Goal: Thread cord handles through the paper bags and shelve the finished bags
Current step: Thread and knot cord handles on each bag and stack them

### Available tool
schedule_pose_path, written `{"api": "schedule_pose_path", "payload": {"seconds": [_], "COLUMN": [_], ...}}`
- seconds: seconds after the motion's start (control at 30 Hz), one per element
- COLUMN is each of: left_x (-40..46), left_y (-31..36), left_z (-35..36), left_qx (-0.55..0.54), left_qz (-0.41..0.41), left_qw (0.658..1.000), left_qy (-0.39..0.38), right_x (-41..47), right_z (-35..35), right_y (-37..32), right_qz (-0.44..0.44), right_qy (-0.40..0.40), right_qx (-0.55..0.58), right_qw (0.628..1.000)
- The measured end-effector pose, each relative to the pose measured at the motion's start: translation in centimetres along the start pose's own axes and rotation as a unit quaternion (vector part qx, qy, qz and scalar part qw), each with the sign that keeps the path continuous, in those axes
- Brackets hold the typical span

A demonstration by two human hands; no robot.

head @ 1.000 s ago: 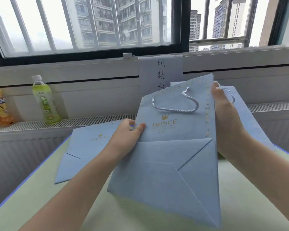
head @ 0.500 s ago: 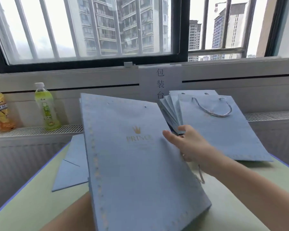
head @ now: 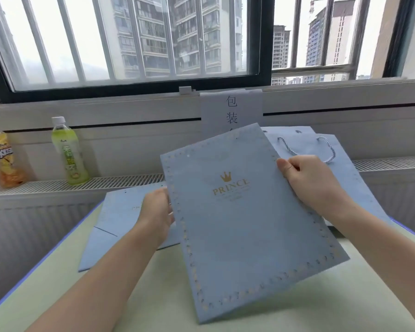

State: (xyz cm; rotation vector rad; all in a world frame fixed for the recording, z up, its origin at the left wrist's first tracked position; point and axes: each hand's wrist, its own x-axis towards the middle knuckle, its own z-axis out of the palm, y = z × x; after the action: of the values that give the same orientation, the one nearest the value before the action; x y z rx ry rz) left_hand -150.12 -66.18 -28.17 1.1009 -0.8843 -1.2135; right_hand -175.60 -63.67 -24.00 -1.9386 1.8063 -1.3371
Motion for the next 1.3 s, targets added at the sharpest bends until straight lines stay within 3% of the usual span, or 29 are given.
{"api": "schedule_pose_path", "payload": {"seconds": [0.1, 0.17, 0.27, 0.4, 0.5, 0.6, 0.7, 0.8, 0.97, 1.23, 1.3], "left_x": [-0.1, -0.3, -0.7, -1.1, -1.6, -2.5, -2.8, -2.7, -2.8, -2.8, -2.9], "left_y": [1.6, 1.8, 1.4, 1.4, 1.1, 0.8, 0.1, -0.6, -1.4, -2.2, -2.3], "left_z": [-0.2, -0.2, 0.0, 0.3, 0.8, 1.6, 2.2, 2.5, 3.0, 3.4, 3.4], "left_qx": [-0.091, -0.034, 0.036, 0.133, 0.192, 0.234, 0.274, 0.336, 0.455, 0.430, 0.429], "left_qz": [0.043, 0.080, 0.108, 0.065, 0.025, 0.007, 0.016, 0.059, 0.202, 0.241, 0.253], "left_qw": [0.995, 0.996, 0.992, 0.987, 0.972, 0.953, 0.936, 0.914, 0.847, 0.856, 0.854], "left_qy": [-0.005, -0.026, -0.044, -0.070, -0.137, -0.191, -0.220, -0.218, -0.189, -0.156, -0.149], "right_x": [0.4, 0.2, -0.1, -0.5, -1.6, -2.4, -3.0, -3.6, -3.6, -3.6, -3.7], "right_z": [-0.2, 0.1, 0.5, 0.1, 0.0, 0.7, 2.7, 4.5, 5.4, 5.4, 5.3], "right_y": [0.8, 1.0, 1.0, -0.6, -2.4, -3.2, -2.4, -1.1, -0.5, -0.6, -0.9], "right_qz": [0.016, 0.016, -0.049, -0.167, -0.162, -0.152, -0.180, -0.250, -0.267, -0.312, -0.292], "right_qy": [-0.007, -0.005, 0.070, 0.139, 0.089, -0.010, -0.077, -0.097, -0.097, -0.047, -0.054], "right_qx": [-0.083, -0.125, -0.144, 0.034, 0.175, 0.224, 0.074, -0.081, -0.140, -0.184, -0.158], "right_qw": [0.996, 0.992, 0.986, 0.975, 0.967, 0.963, 0.978, 0.960, 0.948, 0.931, 0.942]}}
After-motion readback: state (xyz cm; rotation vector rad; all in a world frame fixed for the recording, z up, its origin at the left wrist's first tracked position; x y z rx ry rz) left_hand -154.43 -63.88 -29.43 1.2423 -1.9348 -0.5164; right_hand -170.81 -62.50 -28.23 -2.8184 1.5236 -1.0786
